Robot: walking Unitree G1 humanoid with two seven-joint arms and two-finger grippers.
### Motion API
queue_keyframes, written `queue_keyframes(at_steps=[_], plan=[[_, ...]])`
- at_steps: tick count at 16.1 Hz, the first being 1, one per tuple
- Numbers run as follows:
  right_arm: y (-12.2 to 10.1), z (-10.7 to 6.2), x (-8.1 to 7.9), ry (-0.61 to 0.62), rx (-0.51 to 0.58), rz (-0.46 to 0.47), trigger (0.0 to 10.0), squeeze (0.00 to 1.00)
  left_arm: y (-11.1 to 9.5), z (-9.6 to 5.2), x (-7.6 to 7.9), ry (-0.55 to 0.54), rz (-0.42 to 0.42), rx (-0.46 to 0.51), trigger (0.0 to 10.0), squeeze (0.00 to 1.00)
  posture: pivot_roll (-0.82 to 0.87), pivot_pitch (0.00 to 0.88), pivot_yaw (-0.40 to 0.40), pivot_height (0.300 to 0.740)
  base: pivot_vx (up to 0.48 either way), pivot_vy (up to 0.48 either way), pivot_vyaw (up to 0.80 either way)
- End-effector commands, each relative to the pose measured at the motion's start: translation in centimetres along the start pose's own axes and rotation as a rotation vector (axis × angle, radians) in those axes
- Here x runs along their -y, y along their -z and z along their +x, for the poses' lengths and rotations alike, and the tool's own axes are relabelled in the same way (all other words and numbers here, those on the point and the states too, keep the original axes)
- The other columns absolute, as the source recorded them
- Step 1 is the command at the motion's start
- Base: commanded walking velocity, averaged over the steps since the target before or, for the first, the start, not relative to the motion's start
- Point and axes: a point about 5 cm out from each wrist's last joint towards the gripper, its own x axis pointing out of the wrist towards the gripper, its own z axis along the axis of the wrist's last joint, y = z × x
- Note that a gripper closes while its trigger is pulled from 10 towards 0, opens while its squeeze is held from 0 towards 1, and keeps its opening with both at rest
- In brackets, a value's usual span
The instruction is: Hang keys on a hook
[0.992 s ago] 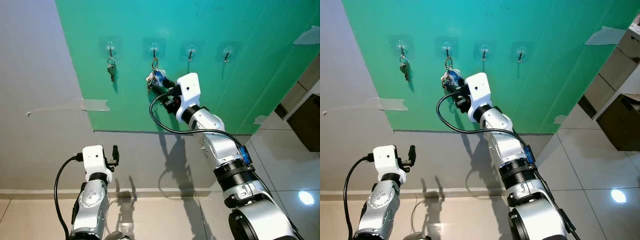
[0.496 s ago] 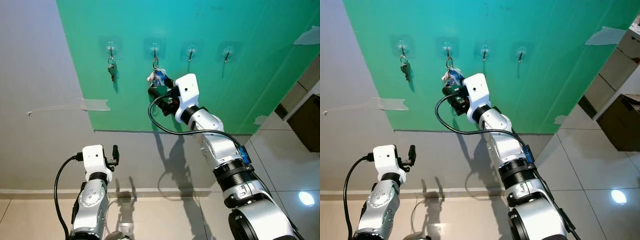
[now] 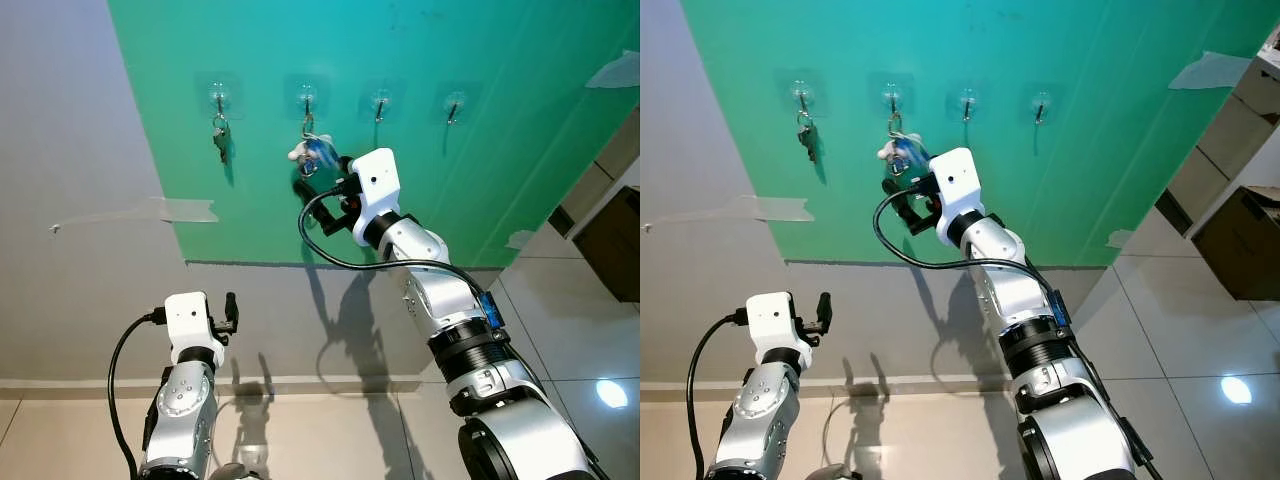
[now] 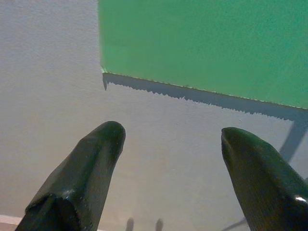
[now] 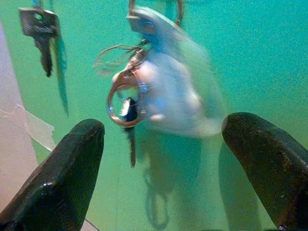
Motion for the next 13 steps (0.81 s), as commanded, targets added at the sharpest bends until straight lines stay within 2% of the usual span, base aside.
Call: queue_keyframes(at_steps=[1,13], plan=[[0.16,-0.22,0.72,0.025,-0.010,-0.001,10.0,1.00,-0.11,-0.04,0.41,0.010,-0.001,0.003,10.0,0.00,0.03,0.000,-0.063,0.740,0.000,0.000,0.00],[0.26,-0.15,1.11,0.042,-0.016,-0.014,10.0,1.00,-0.29,0.35,0.66,0.022,-0.010,0.006,10.0,0.00,0.02,0.000,-0.064,0.740,0.000,0.000,0.00]])
